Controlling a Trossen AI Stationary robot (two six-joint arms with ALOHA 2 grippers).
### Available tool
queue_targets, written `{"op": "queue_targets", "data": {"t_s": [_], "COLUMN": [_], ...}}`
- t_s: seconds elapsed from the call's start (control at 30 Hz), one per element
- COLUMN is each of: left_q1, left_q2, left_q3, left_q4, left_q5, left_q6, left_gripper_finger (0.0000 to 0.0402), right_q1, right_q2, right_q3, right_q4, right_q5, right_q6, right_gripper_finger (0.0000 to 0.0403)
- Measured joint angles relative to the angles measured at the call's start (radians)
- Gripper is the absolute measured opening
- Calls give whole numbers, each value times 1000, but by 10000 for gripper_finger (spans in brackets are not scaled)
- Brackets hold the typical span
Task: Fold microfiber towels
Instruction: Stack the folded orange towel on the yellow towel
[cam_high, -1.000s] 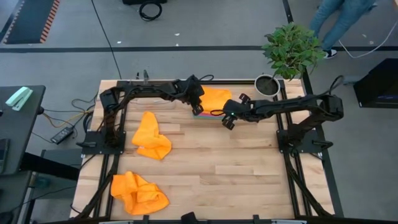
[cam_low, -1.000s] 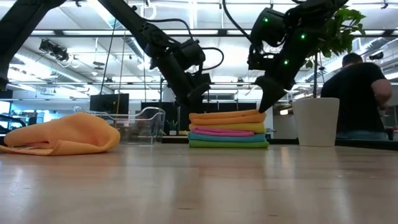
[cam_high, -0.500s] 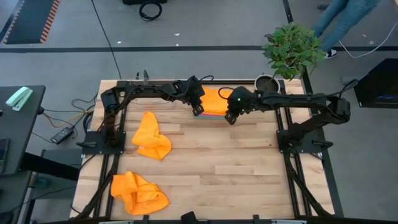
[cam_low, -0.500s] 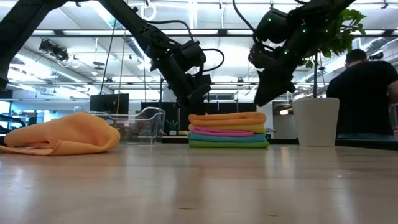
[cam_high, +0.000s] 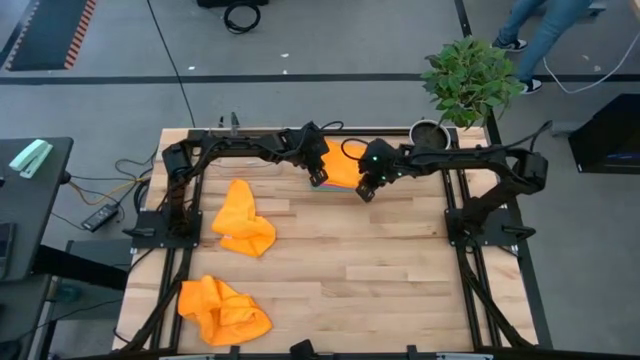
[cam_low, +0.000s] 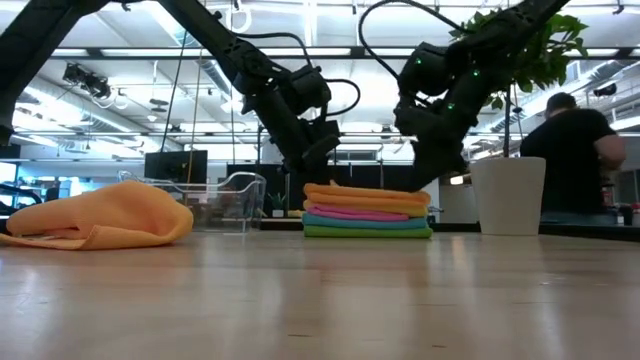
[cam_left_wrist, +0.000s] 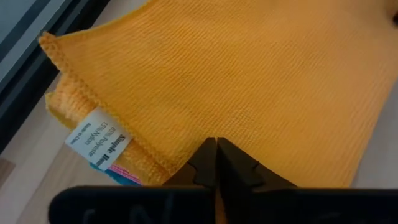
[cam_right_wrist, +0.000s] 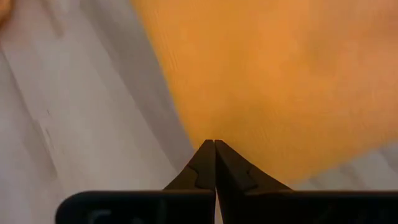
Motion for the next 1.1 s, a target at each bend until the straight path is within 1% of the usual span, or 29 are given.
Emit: {"op": "queue_targets", "data": {"t_s": [0.1, 0.2, 0.37, 0.43, 0.5, 0.6, 0.7, 0.83, 0.87, 0.93, 0.97, 1.1], "left_q1": [0, 1, 1, 2, 2, 3, -16, -74, -92, -127, -143, -200], "left_q2": [0, 0, 0, -13, -40, -80, -98, -118, -127, -147, -159, -203], "left_q3": [0, 0, 0, -1, -1, 0, 0, 0, 0, 0, 0, 0], "left_q4": [1, 0, -3, 0, 22, 25, -19, -148, -206, -301, -374, -655], "left_q5": [0, 0, 0, -4, -29, -43, -46, -41, -41, -41, -44, -60], "left_q6": [0, -1, -7, -7, -5, -5, -8, -32, -31, -29, -30, -105], "left_gripper_finger": [8, 6, 30, 37, 37, 29, 13, 6, 8, 18, 24, 50], "right_q1": [-1, -15, -41, -42, -42, -45, -72, -93, -86, -61, -42, 58], "right_q2": [-14, -52, -115, -113, -99, -74, -58, -64, -74, -91, -98, -113], "right_q3": [0, 0, 0, 0, 0, 0, 0, -1, -1, -1, -1, -1], "right_q4": [-80, -109, -86, -82, -81, -52, -3, 30, 30, 43, 43, 79], "right_q5": [3, 27, 43, 42, 43, 71, 92, 81, 76, 71, 69, 70], "right_q6": [-19, -46, -50, -50, -55, -69, -81, -84, -90, -95, -96, -98], "right_gripper_finger": [4, 4, 3, 3, 3, 2, 2, 2, 2, 2, 2, 4]}}
